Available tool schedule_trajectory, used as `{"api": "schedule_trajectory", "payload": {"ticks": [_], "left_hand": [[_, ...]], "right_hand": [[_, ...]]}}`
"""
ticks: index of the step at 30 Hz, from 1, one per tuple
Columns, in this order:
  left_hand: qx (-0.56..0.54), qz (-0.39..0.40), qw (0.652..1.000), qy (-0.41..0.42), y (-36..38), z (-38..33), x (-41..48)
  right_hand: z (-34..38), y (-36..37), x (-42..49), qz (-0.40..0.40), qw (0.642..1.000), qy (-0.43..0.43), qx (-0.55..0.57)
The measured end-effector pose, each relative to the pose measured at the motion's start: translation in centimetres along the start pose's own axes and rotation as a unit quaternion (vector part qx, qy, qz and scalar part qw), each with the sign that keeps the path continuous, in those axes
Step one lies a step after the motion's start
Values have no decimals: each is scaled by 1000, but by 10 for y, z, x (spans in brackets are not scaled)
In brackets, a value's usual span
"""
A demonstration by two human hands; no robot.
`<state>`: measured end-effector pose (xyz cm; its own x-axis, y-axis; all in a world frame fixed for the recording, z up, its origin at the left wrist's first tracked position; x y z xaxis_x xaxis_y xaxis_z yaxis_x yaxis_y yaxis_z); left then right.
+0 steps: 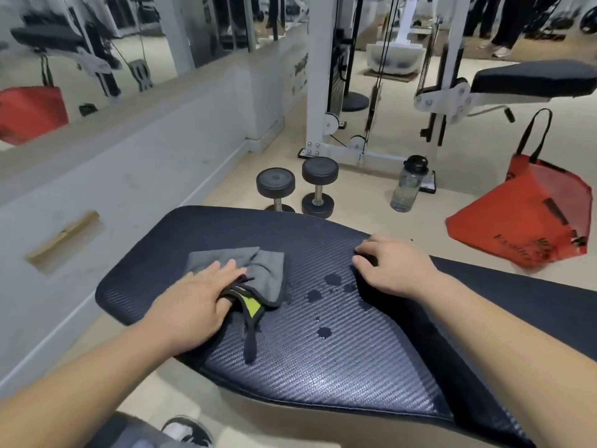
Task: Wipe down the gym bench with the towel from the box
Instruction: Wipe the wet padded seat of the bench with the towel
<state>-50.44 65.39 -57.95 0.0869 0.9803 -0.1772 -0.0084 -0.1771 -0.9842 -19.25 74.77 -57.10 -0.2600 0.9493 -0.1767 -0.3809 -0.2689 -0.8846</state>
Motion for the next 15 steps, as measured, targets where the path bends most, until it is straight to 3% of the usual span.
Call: {"api": "schedule_trajectory", "payload": {"ticks": [3,6,9,13,15], "left_hand": [[28,-25,996,-79,-3,-14,-11],[32,-27,998,36,0,-61,-50],[38,-4,995,88,3,-38,-39],[7,-36,997,-67,1,-32,-19],[12,-51,998,-35,6,-71,-40]], "right_hand": [[-8,1,-2,13,1000,-1,10],[-11,1,2,21,1000,3,12],[-10,0,4,19,1000,1,17],[-8,0,1,21,1000,-5,9],[-8,0,1,24,1000,-3,14]]}}
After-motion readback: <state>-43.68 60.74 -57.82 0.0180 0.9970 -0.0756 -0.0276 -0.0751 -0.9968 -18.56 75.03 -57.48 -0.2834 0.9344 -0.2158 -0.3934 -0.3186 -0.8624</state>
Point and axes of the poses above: each hand's wrist, its own x-axis towards the middle knuckle, its own y-axis out of the palm, z = x × y, the point moved 7 cm from there along x, towards the middle knuckle, and after that the axes turned 13 degrees about x, right-handed, at the moved point
